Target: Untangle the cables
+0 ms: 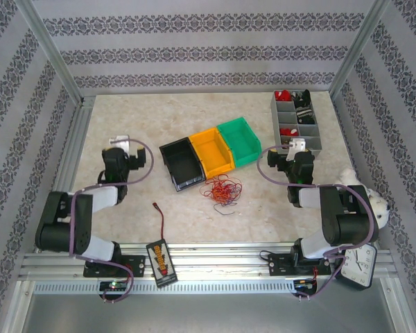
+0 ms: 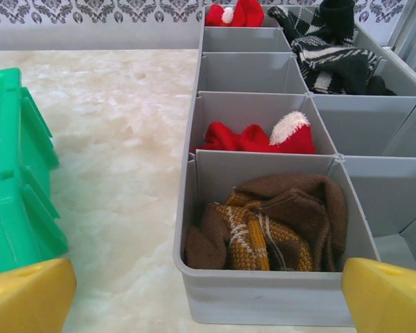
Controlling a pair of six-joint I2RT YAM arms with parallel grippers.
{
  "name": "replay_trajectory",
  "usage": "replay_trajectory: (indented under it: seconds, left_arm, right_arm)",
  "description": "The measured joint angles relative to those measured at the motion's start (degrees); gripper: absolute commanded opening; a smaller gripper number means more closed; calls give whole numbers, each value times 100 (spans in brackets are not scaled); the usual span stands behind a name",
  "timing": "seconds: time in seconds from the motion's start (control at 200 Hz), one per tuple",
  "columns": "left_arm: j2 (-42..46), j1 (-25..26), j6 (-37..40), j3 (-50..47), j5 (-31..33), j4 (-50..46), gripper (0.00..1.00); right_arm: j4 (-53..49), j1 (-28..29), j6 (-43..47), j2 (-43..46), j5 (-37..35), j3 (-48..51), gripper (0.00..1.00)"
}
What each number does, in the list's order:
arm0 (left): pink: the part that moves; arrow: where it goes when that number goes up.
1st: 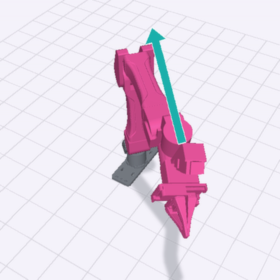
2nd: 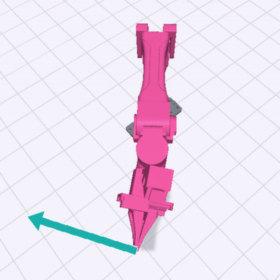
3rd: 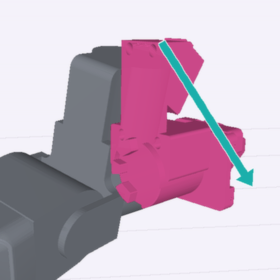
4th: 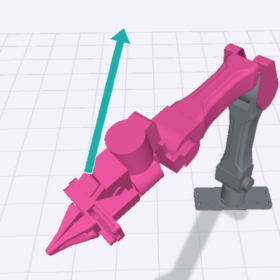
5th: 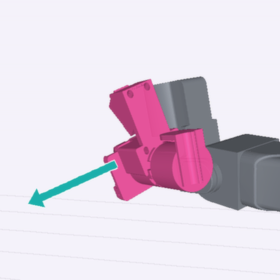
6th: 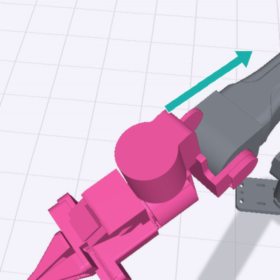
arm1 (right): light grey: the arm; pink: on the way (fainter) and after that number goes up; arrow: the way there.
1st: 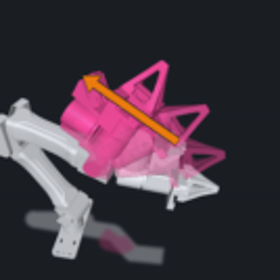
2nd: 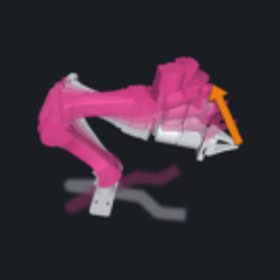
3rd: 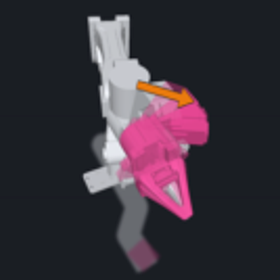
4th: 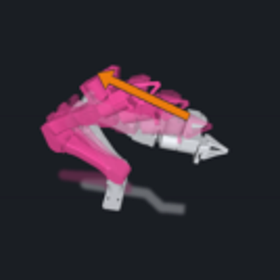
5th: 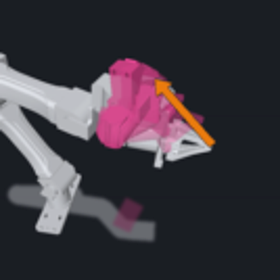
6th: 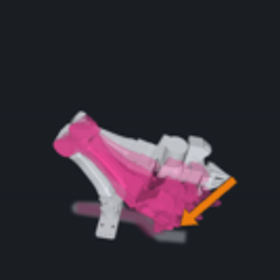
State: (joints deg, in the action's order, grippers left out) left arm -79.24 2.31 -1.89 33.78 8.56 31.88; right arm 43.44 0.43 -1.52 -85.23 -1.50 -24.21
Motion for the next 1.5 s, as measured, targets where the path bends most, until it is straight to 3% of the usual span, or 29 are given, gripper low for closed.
replay_trajectory:
  seconds: [0.13,0.235,0.395,0.555,0.695,0.949,1.024,1.144,1.329,1.504]
  left_arm:
    - [380,278,-208,522,686,-437,100]
    - [431,713,-688,570,1040,-826,100]
    - [254,1255,-1906,719,1060,-1749,100]
    - [83,1969,-3008,798,1027,-2339,95]
    - [-87,2181,-3628,811,815,-2516,92]
    - [-916,2474,-4400,1357,651,-3077,71]
    - [-1032,2505,-4603,1456,664,-3259,57]
    - [-1255,2531,-4839,1655,710,-3547,43]
    - [-1670,2549,-4780,2190,789,-4002,32]
    - [-2210,2533,-4116,2994,815,-4507,24]
  right_arm:
    - [-1998,225,-208,498,-409,-1248,98]
    - [-2634,678,-507,1115,-811,-1873,98]
    - [-3368,1768,-1064,1652,-1384,-1993,98]
    - [-3926,2765,-1641,1545,-1989,-1838,98]
    - [-4284,3261,-2006,1147,-2518,-1821,97]
    - [-4505,3508,-2347,997,-2723,-1814,93]
    - [-4500,3663,-2345,990,-2739,-1816,91]
    - [-4516,3904,-2310,940,-2640,-1814,89]
    - [-4572,3987,-2087,977,-2229,-1711,89]
    - [-4830,3987,-1886,1132,-1720,-1519,89]
